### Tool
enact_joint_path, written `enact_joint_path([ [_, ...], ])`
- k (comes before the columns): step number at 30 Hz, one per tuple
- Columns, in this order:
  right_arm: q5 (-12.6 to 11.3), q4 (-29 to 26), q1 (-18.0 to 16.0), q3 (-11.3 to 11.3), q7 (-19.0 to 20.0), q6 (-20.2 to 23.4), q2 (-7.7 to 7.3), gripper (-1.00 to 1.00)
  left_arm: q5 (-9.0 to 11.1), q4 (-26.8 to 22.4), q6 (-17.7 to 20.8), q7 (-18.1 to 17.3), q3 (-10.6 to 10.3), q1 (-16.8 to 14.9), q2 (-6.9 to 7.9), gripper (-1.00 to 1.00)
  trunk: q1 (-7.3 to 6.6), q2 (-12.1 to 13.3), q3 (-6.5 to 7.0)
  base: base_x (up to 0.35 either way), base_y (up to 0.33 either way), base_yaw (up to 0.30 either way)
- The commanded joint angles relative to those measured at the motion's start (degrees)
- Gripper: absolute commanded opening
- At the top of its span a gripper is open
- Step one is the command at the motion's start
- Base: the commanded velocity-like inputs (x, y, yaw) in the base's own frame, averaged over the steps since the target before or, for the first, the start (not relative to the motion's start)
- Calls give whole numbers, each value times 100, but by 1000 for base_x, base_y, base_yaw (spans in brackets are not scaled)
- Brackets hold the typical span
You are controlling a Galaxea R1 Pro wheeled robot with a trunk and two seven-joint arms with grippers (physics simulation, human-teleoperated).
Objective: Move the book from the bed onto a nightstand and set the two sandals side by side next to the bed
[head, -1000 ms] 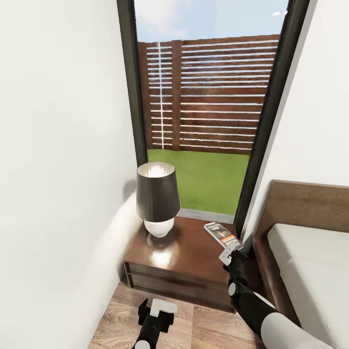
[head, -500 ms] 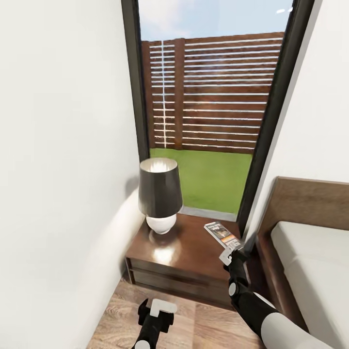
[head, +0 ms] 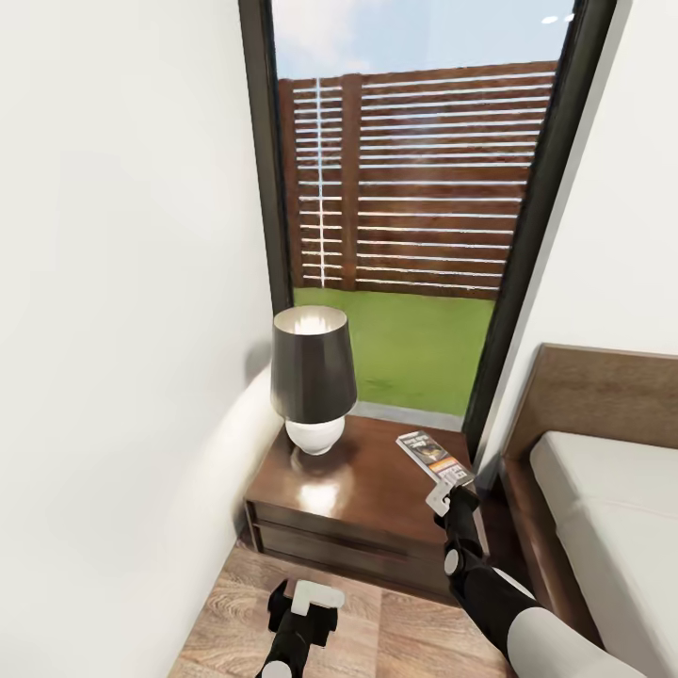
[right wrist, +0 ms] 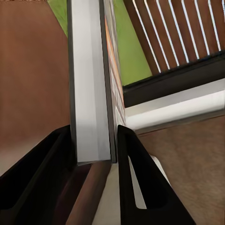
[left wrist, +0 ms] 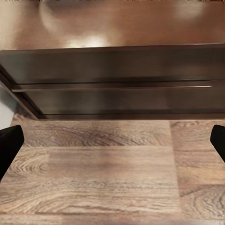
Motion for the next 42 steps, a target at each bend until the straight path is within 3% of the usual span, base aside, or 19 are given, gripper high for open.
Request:
enact_joint_path([
  [1,51,-1,-4,29,-18,57,-4,-100,34,-6,10,45,-26,-7,4,100,1,-2,-5,171,0,1],
  [15,54,-1,-4,29,55,57,-4,-100,17,-5,2,43,-32,-7,4,100,1,-2,-5,169,0,0],
  [42,55,-1,-4,29,68,57,-11,-100,12,-6,1,40,-52,-7,4,100,594,-1085,-490,2,0,0],
])
